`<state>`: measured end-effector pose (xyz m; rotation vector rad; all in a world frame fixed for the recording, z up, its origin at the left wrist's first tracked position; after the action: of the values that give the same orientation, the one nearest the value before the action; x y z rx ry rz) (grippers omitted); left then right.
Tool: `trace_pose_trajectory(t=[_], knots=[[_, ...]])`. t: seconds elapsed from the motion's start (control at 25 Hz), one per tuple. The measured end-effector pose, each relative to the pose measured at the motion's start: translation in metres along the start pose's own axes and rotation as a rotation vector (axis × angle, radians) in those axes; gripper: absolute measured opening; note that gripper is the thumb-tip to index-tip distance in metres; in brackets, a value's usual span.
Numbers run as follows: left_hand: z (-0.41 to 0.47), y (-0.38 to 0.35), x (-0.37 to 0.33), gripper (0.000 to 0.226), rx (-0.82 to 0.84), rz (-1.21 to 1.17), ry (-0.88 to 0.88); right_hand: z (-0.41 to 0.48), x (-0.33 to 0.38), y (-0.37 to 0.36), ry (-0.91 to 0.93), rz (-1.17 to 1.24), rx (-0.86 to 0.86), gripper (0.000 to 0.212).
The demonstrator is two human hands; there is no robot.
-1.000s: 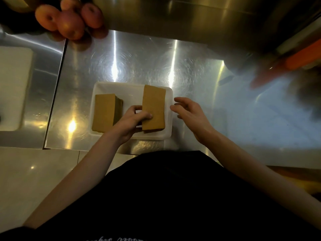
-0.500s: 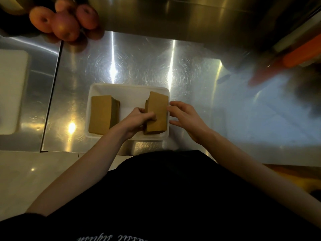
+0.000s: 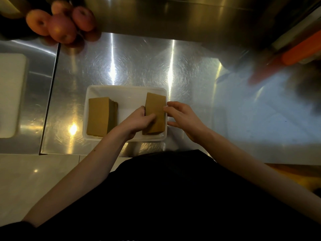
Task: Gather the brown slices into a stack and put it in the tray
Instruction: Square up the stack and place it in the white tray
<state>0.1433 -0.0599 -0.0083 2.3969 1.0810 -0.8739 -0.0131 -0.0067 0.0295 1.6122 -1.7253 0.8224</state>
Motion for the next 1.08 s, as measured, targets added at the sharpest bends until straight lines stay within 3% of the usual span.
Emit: trace_pose_trajectory(t=[0.2, 0.48, 1.08], knots=[[-0.002, -0.008, 0.0, 0.062, -0.08, -0.076, 0.031, 0.0, 0.002, 0.002, -0.018, 0.019, 0.025, 0.016], [0.002, -0.012, -0.001, 0.05, -0.183, -0.093, 0.003, 0.001, 0.0, 0.001, -0.04, 0.003, 0.016, 0.018], [-0.004, -0.013, -0.006, 0.046, -0.178, -0.184, -0.047, -0.005, 0.004, -0.011, -0.009, -0.225, -0.123, 0.026]])
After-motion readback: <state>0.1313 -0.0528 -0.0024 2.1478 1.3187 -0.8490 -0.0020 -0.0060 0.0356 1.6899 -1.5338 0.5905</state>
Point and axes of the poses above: each hand's wrist, its own z-axis towards the middle knuckle, its own y-axis out of the back of the hand, x = y × z, the point moved 2 cm from there along z, towards the middle knuckle, and after that the axes turned 2 degrees about -y, right-handed, at the moved point
